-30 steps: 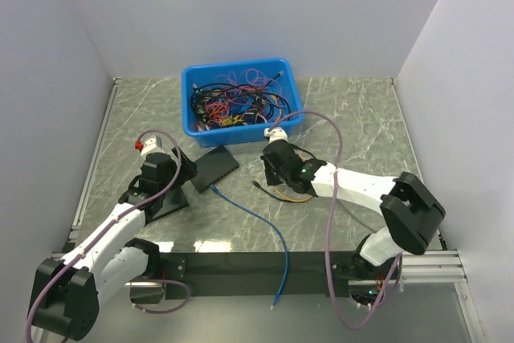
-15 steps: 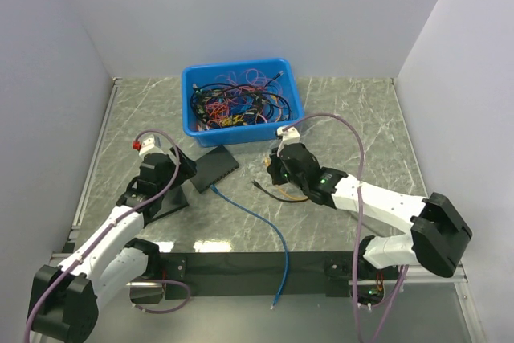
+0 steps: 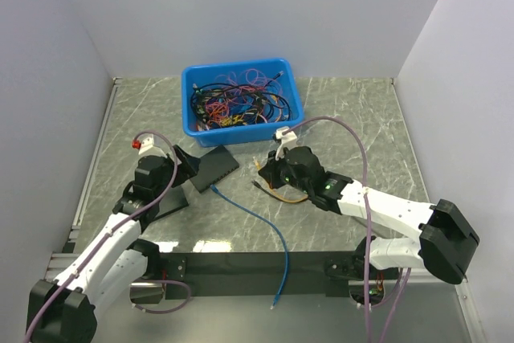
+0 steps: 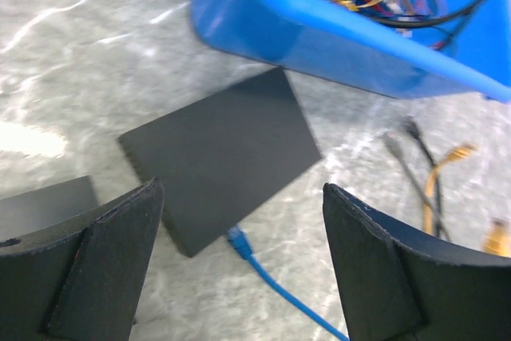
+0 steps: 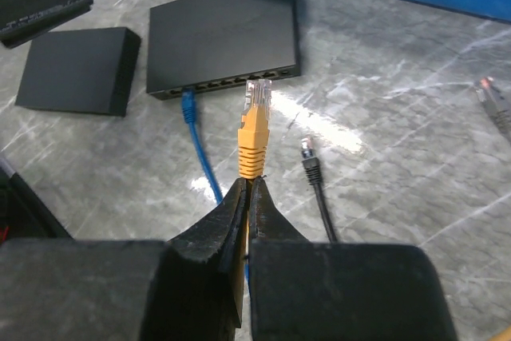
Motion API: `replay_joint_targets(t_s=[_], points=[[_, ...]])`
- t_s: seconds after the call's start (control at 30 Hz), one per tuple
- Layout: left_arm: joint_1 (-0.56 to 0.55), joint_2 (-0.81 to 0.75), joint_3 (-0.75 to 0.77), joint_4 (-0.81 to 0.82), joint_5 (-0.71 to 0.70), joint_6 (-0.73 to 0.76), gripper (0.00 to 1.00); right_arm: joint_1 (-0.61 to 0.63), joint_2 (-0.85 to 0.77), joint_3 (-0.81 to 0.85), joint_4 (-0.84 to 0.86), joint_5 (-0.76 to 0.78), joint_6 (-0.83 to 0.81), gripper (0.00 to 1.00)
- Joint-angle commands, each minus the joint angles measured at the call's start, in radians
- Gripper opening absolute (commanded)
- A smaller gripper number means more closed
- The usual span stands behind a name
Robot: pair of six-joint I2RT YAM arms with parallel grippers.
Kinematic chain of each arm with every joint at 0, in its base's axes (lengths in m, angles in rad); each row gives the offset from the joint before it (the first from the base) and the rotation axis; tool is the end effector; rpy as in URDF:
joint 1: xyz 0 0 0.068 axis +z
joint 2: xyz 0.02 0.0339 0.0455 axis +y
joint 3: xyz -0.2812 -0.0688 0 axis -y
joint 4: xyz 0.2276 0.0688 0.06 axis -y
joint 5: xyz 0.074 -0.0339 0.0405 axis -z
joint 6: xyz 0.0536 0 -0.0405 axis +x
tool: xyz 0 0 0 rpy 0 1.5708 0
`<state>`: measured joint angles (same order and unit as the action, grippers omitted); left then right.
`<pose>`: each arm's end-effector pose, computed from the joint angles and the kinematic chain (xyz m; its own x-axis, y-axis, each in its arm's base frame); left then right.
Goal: Insert the plug into the switch port
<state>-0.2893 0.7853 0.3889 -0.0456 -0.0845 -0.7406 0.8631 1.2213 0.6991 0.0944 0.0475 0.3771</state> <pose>0.1637 -0.0440 0.2253 -0.4451 -0.5690 -0.6915 -0.1208 0.8033 -0.5832 0.1755 0.2012 0.2633 -0.5199 -0.0419 -0.8532 -0.5803 0.7503 0.3167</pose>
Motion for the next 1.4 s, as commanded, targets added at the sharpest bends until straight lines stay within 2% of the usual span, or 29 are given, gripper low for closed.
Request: replay_joint_targets(t_s=[0.0, 0.43, 0.73, 0.97, 1.37], points=[[0.004, -0.049, -0.016, 0.098, 0.083, 0.024, 0.86, 0.017, -0.008, 0.004, 0.064, -0.037, -0.02, 0.0], [-0.036, -0.087, -0.079, 0.297, 0.321, 0.017, 0.86, 0.112, -0.046, -0.02, 0.14, -0.113, -0.078, 0.0], [-0.134, 0.003, -0.14, 0.536, 0.434, -0.011, 0.77, 0.117, -0.037, -0.026, 0.153, -0.118, -0.078, 0.0], [-0.159, -0.003, -0.168, 0.627, 0.468, -0.034, 0.72, 0.117, -0.022, -0.021, 0.148, -0.12, -0.072, 0.0], [-0.182, 0.052, -0.191, 0.737, 0.479, -0.065, 0.71, 0.12, -0.009, -0.007, 0.145, -0.127, -0.073, 0.0]])
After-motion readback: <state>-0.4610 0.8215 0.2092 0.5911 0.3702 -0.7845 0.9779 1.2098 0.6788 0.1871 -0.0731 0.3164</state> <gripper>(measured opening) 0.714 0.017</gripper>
